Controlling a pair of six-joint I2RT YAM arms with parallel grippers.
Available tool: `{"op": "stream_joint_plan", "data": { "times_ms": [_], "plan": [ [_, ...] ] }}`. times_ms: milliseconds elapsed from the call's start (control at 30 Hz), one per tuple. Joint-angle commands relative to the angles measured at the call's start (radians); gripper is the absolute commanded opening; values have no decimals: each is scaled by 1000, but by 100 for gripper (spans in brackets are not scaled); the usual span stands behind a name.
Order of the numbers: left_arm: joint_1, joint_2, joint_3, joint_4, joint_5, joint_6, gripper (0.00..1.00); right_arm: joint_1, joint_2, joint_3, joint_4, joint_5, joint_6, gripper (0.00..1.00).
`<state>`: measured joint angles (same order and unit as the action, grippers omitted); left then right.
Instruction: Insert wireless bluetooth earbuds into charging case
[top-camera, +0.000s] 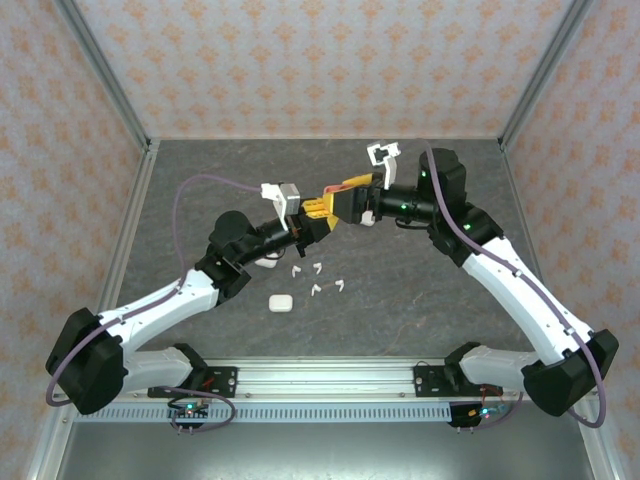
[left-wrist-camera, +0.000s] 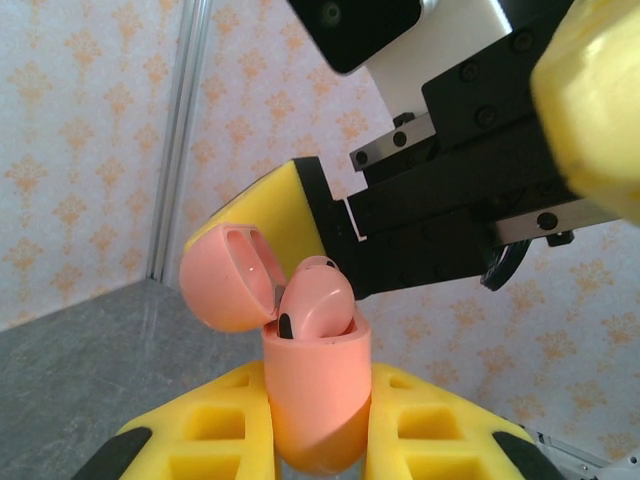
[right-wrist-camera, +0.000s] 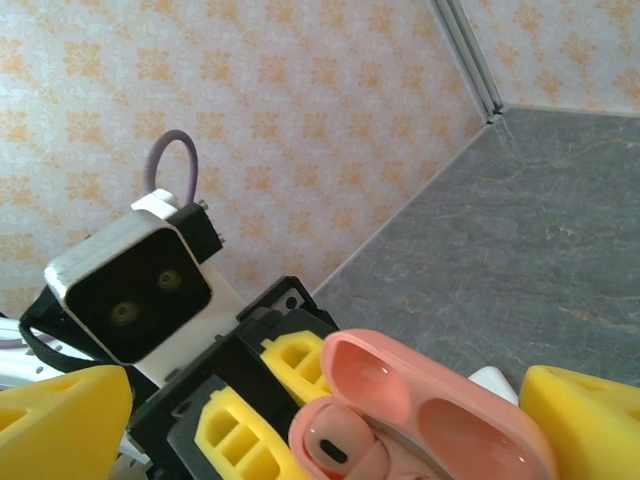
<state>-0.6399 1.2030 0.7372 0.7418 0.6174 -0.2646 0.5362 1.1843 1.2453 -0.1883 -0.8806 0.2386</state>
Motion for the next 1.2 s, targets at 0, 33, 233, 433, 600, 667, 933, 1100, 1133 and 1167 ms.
{"op": "stream_joint_plan", "data": {
  "times_ms": [0, 33, 233, 433, 600, 667, 933, 1100, 1133, 1167],
  "plan": [
    [-6, -2, 30, 23, 9, 10, 0, 1, -46, -4, 52, -29, -11, 100],
    [-6, -2, 30, 19, 7, 11, 0, 1, -53, -3, 44, -26, -19, 100],
    [-6, -5, 28, 16, 4, 16, 0, 1, -91, -4, -14, -5, -49, 99],
    [-6, -8, 25, 15, 1, 18, 0, 1, -117, -20, -72, 55, -70, 99],
    [-6, -16, 24, -16, -16, 31, 0, 0, -127, 20, -242, 449, -102, 99],
    [-6, -23, 21, -42, -36, 45, 0, 2, -133, 29, -307, 631, -113, 100],
    [-6, -6, 25, -245, -201, 118, 0, -2, -223, -64, -358, 955, -59, 99],
    [14, 94, 74, -350, -234, 101, 0, -10, -282, -112, -376, 1033, -45, 99],
    [20, 129, 102, -382, -230, 96, 0, -11, -289, -118, -378, 1041, -39, 99],
    [25, 161, 128, -411, -229, 88, 0, -13, -293, -122, -379, 1044, -38, 99]
  ]
}}
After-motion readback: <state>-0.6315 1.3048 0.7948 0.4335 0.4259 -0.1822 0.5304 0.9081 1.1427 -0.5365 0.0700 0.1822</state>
